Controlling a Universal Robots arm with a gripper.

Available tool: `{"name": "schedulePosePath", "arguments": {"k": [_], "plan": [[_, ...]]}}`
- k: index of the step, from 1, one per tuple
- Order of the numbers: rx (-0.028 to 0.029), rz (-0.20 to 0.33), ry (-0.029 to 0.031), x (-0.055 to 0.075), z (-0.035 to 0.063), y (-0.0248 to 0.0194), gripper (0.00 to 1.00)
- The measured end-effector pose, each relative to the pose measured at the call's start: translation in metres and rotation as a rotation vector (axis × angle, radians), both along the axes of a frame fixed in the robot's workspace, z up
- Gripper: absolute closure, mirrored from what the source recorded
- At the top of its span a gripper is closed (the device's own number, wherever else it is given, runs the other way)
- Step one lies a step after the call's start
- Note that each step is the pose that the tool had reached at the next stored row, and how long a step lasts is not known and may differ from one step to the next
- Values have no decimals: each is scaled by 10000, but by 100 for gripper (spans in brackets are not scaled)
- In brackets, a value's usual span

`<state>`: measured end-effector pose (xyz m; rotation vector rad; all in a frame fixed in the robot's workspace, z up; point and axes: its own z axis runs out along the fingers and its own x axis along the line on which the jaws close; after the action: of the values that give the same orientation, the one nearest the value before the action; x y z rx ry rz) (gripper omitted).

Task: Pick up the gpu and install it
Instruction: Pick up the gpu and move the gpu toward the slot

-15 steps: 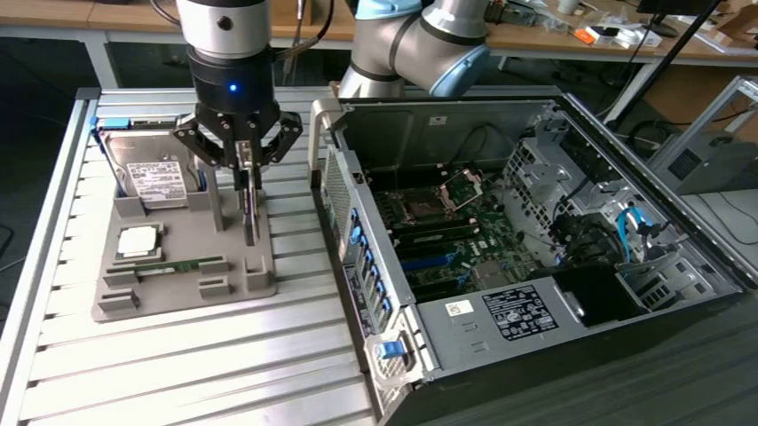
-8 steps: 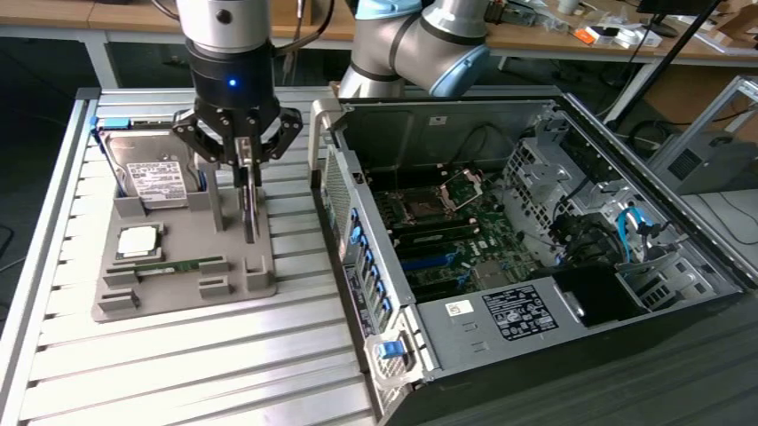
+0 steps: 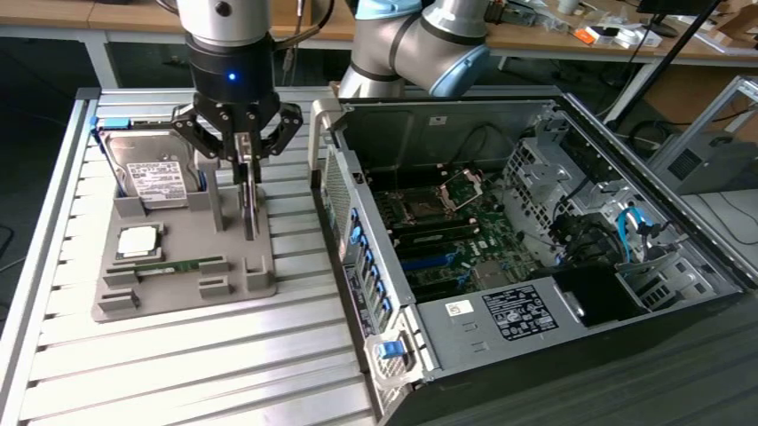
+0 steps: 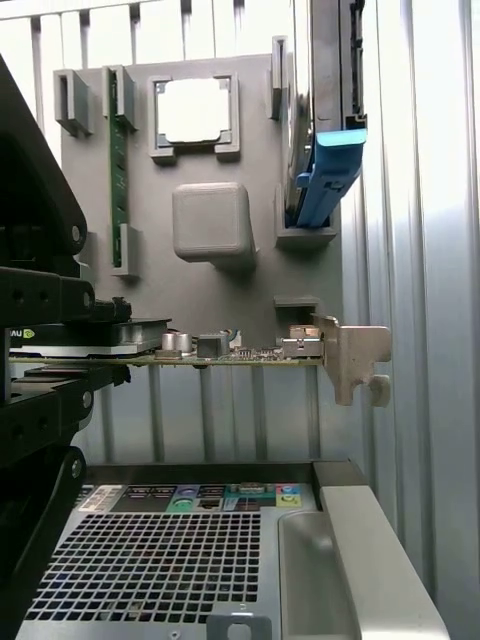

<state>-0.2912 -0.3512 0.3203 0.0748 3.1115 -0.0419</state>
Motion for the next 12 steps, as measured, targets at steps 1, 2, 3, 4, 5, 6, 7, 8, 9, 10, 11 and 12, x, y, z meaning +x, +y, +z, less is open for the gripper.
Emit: {"name": "schedulePosePath", "arguments": {"k": [1, 2, 3, 4, 5, 6, 7, 8, 9, 10, 11, 12], "plan": [[1, 0, 0, 0, 8, 0, 73], [0, 0, 0, 0, 18, 0, 73], [0, 0, 0, 0, 26, 0, 73], [0, 0, 1, 0, 35, 0, 73], [0, 0, 0, 0, 43, 0, 73], [0, 0, 1, 0, 58, 0, 73], [0, 0, 0, 0, 65, 0, 73], [0, 0, 1, 0, 73, 0, 73], [0, -1, 1, 0, 80, 0, 73], [0, 0, 1, 0, 87, 0, 73], [0, 0, 0, 0, 93, 0, 73], [0, -1, 0, 0, 100, 0, 73]]}}
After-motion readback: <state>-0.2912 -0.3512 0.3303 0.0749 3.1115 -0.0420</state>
